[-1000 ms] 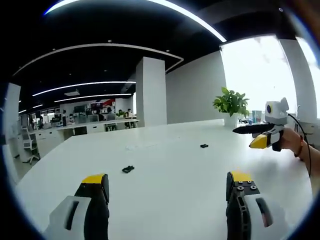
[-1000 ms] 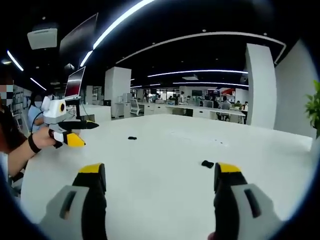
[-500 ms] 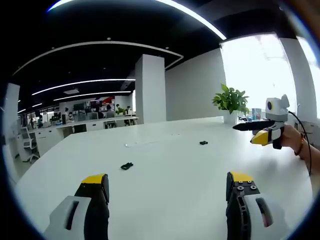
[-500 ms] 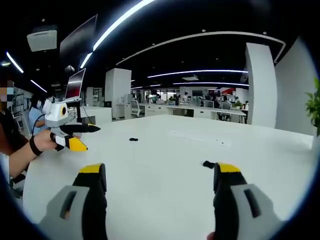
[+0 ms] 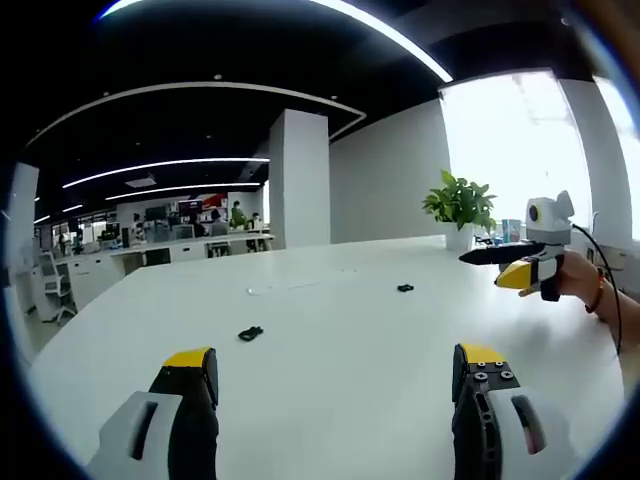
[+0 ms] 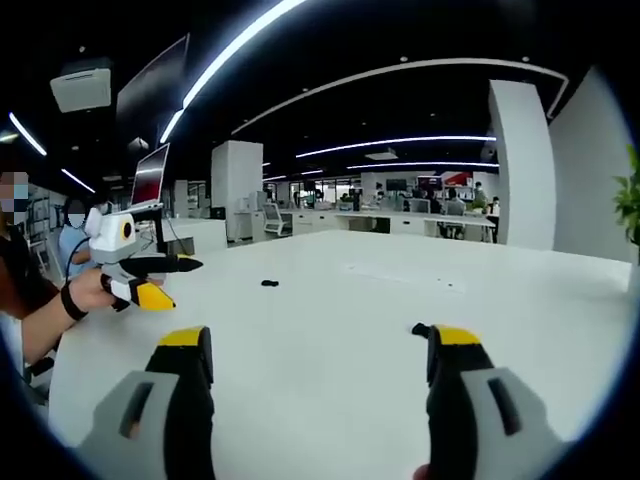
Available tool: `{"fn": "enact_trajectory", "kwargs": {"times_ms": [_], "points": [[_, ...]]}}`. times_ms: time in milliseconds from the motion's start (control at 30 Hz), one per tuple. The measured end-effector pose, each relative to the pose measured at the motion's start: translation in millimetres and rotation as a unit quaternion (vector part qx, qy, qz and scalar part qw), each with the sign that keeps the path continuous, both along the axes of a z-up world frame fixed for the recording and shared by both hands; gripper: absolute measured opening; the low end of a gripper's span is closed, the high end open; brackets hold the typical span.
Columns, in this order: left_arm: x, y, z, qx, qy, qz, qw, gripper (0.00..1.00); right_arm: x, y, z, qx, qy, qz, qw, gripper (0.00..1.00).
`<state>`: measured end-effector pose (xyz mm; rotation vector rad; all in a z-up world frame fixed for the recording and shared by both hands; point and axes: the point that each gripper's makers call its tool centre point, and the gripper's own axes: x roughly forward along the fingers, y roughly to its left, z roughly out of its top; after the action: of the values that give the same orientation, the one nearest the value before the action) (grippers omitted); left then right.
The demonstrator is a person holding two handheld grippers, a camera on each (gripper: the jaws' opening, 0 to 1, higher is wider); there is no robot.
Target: Snap the two parts of the plastic buckle together until the buckle closes and remains connected.
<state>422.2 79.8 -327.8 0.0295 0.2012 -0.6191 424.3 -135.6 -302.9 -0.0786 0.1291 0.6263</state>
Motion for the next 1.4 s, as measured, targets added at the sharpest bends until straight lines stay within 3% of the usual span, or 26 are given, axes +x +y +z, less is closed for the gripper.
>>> {"fn": "enact_trajectory", "kwargs": {"times_ms": [667,967,1400], "points": [[25.3,-9.3,7.4,0.016,-0.005,-0.007,0.9998,0.99,27.6,-5.1,8.6,0.002,0.005,-0.009,0.9999,0.89],[36.7,-1.0,2.5,0.003,0.01,0.003,0.9999,0.99,29.3,-4.3,8.2,0.0,0.003,-0.009,1.0,0.89],[46.9,-9.2,12.0,-0.009,0.011,-0.004,0.9999,0.99,36.8,-9.7,3.8,-0.007,0.009,-0.015,0.9998,0.88]]}}
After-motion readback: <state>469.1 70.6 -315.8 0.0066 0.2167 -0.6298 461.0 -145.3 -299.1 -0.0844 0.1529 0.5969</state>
